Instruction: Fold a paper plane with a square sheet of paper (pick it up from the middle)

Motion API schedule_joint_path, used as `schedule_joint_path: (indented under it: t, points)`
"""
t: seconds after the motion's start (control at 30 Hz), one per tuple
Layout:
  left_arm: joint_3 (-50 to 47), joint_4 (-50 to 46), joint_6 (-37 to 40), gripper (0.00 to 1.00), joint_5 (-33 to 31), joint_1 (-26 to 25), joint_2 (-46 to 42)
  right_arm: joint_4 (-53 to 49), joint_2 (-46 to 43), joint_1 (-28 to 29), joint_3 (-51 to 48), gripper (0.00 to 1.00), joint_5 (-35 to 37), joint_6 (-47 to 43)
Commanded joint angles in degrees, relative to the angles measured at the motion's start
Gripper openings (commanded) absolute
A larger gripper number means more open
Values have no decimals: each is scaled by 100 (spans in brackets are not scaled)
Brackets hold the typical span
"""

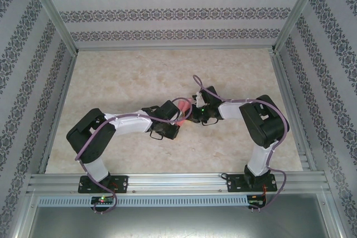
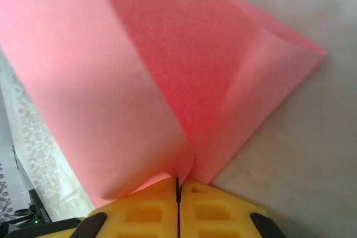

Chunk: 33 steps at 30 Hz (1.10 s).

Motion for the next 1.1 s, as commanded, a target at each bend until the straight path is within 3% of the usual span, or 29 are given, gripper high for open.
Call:
schedule_joint_path:
  t: [0.0,0.3,0.5,0.73,0.8,0.9,1.0,1.07]
  points:
    - [-381,-732,67,10,4,15,286,-329,-324,-47,5,12,364,-157]
    - [-365,-646,67,10,70,41,363,-786,-842,-46,25,27,537,-263]
    - [-366,-597,58,10,123,63,367,-1304,-1637,-36,-61,24,617,-331]
    - [-407,-494,4,10,190,85,359,-652,-1429,341,-3,14,207,260]
    - [-417,-504,1,10,176,100,342,-903,-1580,371,-7,13,469,282]
    - [-433,-459,-19,10,221,128,306,-1493,-2039,243,-141,13,1028,160]
    - [-440,-400,-31,10,286,149,330,-1618,-2313,109,-270,24,1050,41]
    - [-453,-350,-45,10,328,160,349,-1732,-2368,83,-222,26,995,-27]
